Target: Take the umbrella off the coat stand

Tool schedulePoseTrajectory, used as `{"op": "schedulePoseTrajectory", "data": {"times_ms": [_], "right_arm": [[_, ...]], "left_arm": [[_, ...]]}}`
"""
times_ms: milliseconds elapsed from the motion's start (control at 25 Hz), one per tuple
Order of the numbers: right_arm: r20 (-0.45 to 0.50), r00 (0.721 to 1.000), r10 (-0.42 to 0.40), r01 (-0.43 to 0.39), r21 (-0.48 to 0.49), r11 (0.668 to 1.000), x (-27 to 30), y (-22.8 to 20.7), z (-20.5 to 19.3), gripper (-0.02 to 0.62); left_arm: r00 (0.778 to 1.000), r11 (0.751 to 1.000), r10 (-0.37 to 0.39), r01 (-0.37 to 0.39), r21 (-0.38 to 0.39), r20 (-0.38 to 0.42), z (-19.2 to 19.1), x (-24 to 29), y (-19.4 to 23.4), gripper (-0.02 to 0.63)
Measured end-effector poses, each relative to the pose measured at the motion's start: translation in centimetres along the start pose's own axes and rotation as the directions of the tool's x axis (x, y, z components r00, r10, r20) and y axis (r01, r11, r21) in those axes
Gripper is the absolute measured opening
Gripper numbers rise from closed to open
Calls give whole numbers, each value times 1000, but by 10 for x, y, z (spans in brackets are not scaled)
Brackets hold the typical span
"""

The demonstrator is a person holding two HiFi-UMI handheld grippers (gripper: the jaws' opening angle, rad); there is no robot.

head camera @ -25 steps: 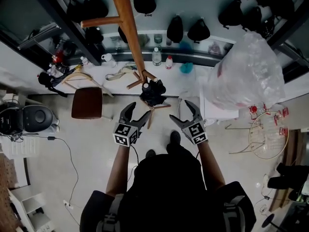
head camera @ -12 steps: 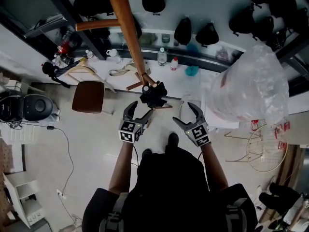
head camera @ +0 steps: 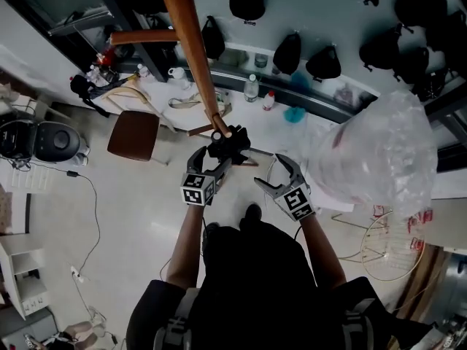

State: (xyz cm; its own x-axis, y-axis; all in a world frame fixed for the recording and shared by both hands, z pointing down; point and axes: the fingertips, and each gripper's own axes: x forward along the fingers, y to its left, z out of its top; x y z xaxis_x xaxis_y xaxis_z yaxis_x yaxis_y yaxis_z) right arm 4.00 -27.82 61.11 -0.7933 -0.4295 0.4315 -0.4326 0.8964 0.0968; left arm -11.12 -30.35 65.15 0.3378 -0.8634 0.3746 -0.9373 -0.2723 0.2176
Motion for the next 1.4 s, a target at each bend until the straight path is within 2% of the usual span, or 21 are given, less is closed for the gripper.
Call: {"op": "schedulePoseTrajectory", "data": {"times_ms": [160,360,680,960,1400], "right_arm": [[11,1000,19,-19,-31,999,3,-11,8,407],[5,1000,-13,13,-30,999,1,-19,17,403],[-49,997,-65,67,30,997,8,-20,-8,393],[-58,992,-109,111,47,993,16,-23,-5,391],[-46,991,-128,131,67,989,29,-18,-1,387]], "left_arm": [[1000,999,25,-25,-25,15,2,8,1,402],[1000,999,6,-6,-41,-4,-4,24,3,414],[997,996,-69,67,-53,-30,-16,45,11,413],[988,988,-151,149,-35,-39,-15,52,4,319],[975,978,-206,207,-5,-80,-12,50,2,291]]}}
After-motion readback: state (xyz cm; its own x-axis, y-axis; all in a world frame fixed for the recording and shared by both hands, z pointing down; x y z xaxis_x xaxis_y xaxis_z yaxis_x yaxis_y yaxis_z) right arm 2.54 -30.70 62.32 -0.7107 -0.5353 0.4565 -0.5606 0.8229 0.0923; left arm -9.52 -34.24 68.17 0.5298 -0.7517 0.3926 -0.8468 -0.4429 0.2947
